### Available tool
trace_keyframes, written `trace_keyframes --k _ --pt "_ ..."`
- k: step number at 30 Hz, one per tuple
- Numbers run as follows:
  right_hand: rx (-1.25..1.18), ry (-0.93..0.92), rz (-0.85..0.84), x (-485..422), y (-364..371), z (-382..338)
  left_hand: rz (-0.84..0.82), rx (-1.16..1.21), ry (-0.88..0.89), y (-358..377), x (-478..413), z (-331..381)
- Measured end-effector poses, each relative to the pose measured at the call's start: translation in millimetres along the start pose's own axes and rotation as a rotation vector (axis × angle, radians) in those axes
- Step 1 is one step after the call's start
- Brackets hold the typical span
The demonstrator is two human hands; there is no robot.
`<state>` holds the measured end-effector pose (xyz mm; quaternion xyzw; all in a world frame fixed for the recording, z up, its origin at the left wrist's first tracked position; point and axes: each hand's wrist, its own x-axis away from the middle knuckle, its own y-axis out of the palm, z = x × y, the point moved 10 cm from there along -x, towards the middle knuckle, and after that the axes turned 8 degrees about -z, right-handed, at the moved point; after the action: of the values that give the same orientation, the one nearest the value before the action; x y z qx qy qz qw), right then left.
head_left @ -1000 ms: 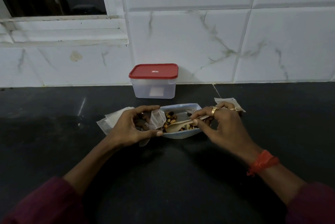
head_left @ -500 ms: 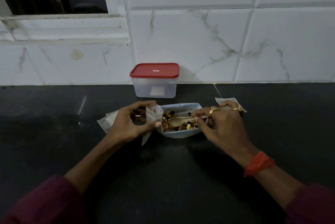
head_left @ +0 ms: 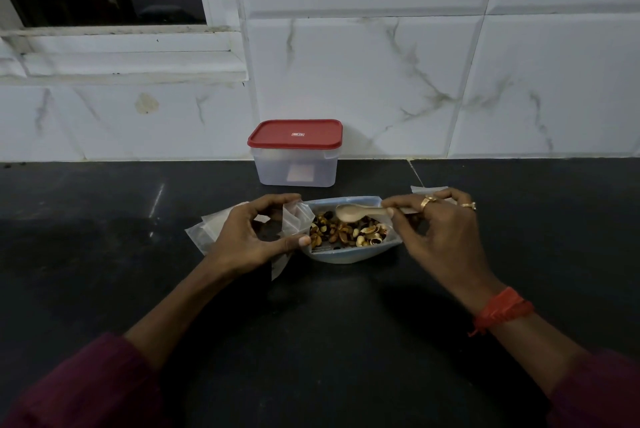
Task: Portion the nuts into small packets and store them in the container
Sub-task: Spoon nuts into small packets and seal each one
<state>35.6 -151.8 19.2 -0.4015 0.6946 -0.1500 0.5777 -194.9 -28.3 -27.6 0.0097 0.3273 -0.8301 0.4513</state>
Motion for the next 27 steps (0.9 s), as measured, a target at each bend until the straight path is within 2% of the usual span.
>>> trace_keyframes --k 3,7,13,21,27 --pt "0.069 0.027 0.017 -0.2 -4.1 3.9 0.016 0.006 0.001 -1.2 -0.1 1.8" --pt "0.223 0.005 -0.049 0.3 5.2 0.4 -0.016 0.041 -0.026 4.7 0.7 -1.4" --pt "0.291 -0.065 -0.111 0.3 15.4 -7.7 -0.046 0.067 -0.018 7.8 0.7 -3.8" --pt "0.261 -0.009 -0.148 0.0 19.7 -4.1 -0.069 0.068 -0.015 10.4 0.0 -3.6" --pt "0.047 0.104 -0.167 0.4 22.7 5.1 -0.047 0.004 0.002 6.7 -0.2 -2.3"
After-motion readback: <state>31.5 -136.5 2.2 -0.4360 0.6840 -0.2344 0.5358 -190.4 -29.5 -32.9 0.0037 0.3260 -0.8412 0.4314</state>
